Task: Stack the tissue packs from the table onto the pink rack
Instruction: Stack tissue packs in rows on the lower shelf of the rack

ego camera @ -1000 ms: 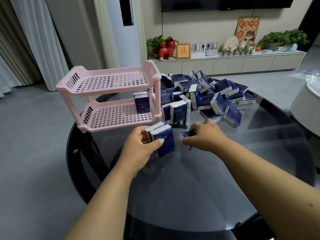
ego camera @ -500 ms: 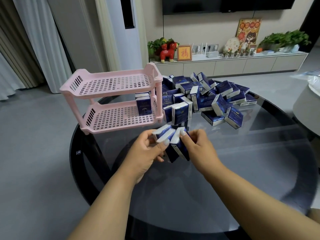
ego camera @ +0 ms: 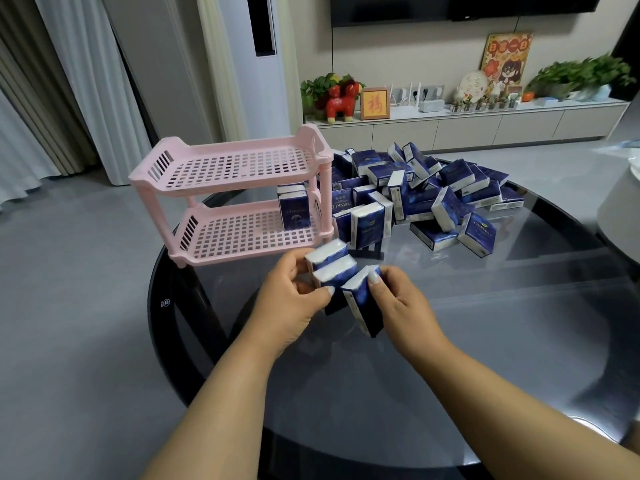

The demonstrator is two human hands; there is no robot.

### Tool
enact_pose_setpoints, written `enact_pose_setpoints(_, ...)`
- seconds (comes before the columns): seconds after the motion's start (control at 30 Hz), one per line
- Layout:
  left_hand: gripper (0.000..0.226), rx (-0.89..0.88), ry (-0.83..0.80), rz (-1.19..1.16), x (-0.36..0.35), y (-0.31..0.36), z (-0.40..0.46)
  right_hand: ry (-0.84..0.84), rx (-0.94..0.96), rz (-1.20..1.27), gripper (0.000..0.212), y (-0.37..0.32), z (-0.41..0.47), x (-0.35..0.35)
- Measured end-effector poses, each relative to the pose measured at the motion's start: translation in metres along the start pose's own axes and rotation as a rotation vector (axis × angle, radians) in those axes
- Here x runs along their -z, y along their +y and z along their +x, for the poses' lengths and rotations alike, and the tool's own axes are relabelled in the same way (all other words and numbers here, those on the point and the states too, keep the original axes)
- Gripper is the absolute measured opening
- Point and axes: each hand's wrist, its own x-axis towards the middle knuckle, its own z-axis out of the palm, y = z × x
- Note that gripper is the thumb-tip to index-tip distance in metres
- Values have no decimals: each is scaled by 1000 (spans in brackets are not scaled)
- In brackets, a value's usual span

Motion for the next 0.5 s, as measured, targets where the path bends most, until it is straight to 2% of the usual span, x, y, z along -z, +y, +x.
enact_pose_setpoints(0.07,48,5,-12,16,3,-4,2,-14,17,17,10,0,-1,-2)
enact_pose_setpoints(0.23,46,30,-9,64,-2,-13,5,-55,16,90,12,0,-1,-3)
enact_pose_setpoints(0.4,41,37,104,43,17,-8,17,15,-159,230,14,-3,13,0)
enact_pose_setpoints(0.5,44,28,139,145,33,0,35,10,-214,217,14,-7,31,-7)
